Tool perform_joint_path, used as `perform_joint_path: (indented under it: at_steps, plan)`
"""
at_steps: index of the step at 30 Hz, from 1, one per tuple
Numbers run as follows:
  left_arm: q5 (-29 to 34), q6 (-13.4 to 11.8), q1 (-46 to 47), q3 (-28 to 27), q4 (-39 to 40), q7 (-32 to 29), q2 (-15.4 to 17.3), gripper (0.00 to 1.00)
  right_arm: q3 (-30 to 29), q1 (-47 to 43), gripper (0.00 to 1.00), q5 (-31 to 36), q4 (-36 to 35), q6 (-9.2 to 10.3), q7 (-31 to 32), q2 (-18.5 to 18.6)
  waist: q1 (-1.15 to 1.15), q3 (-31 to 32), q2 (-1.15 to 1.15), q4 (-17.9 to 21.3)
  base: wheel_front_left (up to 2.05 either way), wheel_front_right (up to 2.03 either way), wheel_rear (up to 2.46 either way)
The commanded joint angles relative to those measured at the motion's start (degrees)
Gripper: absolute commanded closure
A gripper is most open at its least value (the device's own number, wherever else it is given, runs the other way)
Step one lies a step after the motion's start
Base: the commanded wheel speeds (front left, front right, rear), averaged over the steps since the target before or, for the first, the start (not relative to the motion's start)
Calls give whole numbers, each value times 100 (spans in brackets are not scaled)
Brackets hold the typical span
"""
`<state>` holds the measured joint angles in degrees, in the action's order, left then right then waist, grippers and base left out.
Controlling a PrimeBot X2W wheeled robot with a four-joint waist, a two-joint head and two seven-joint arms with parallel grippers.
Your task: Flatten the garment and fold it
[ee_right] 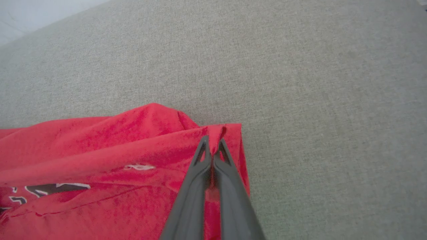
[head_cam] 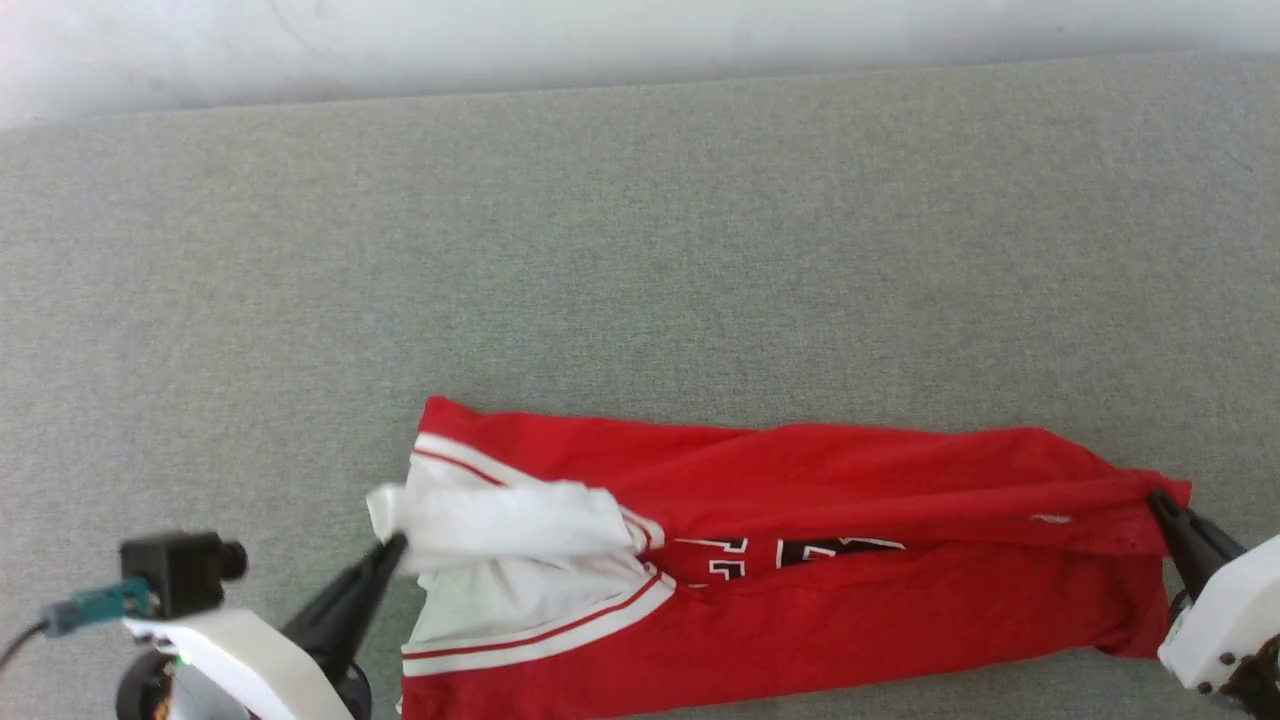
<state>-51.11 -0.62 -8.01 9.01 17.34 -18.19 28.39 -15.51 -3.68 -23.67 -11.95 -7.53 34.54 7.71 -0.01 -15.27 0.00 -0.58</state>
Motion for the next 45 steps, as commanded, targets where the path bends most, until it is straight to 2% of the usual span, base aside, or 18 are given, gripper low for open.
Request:
perform_joint_path:
  at_steps: [1,7,8,9,10,11,12,15,19,26,30,35,36,38,39,45]
  plan:
    - [-19,-30,-17,11,-15,-5,-11,100,-13,-42,100,21,14,4,-45,-15,1,23,0,-20,0,0,0]
    - [148,-22,149,408,-643,-153,-134,100,137,15,100,220,329,4,-166,-70,1,118,0,-35,0,0,0]
    - [211,-19,232,449,-751,-118,-164,99,176,49,82,250,376,4,-202,-66,1,137,0,-30,0,0,0]
    - [244,-15,309,473,-840,-69,-213,72,198,81,52,268,417,4,-243,-71,1,155,0,-22,0,0,0]
    - [255,1,376,492,-900,-28,-258,59,204,104,0,269,450,4,-274,-83,1,170,0,-13,0,0,0]
    - [247,12,427,489,-936,26,-307,23,206,114,0,262,470,4,-285,-90,1,184,0,-5,0,0,0]
    - [225,13,464,457,-953,104,-361,0,193,113,0,234,474,4,-284,-101,1,197,0,3,0,0,0]
    - [107,24,499,210,-873,500,-527,0,2,91,0,94,377,4,-293,-151,1,215,0,38,0,0,0]
    - [149,-18,435,-271,-555,1321,-713,0,-282,-7,0,89,166,4,-372,-153,1,208,0,75,0,0,0]
    - [1223,-415,260,-567,-289,2587,-796,0,-370,-211,0,101,344,4,-418,-269,1,115,0,78,0,0,0]
    - [1832,-645,228,-474,-342,2924,-781,0,-312,-173,0,168,658,4,-464,-325,1,24,0,8,0,0,0]
    - [2020,-713,237,-285,-460,2990,-878,0,-154,-29,0,176,1109,4,-408,-362,1,-66,0,-88,0,0,0]
    - [2025,-713,247,-259,-467,2993,-894,0,-116,-14,50,136,1203,4,-319,-374,1,-78,0,-112,0,0,0]
    - [2024,-714,269,-226,-473,2992,-915,0,-130,3,79,34,1364,4,-102,-405,1,-98,0,-149,0,0,0]
    - [2045,-729,276,-220,-479,2986,-907,0,-146,13,98,28,1405,4,-18,-418,1,-102,0,-163,0,0,0]
    - [2124,-805,289,-224,-490,3005,-885,0,-439,147,100,218,1213,4,-74,-448,1,-73,0,-186,0,0,0]
